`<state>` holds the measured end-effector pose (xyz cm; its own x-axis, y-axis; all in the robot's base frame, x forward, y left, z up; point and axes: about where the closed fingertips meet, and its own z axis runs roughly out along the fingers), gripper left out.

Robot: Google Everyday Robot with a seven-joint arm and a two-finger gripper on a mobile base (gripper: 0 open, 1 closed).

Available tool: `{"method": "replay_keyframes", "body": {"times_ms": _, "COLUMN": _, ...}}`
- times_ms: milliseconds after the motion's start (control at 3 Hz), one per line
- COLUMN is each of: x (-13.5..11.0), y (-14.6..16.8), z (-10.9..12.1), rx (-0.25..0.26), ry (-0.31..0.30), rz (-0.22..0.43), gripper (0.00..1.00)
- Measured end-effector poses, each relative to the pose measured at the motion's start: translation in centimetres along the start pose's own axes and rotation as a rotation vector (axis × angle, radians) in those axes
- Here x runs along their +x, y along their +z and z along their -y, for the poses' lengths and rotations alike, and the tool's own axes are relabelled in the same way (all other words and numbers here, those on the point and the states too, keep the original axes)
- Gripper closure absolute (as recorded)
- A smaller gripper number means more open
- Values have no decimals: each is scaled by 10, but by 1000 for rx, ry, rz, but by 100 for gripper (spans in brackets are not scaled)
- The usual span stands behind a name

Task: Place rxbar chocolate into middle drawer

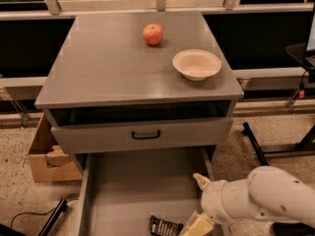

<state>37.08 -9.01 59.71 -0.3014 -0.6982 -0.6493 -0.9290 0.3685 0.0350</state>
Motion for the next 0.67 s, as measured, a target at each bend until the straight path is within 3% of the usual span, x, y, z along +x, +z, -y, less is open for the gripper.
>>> {"method": "replay_keyframes", "body": {"times_ms": 667, "x": -46, "y": -159, "z": 18, "rx": 190, "ry": -121, "rz": -158, "gripper": 0}}
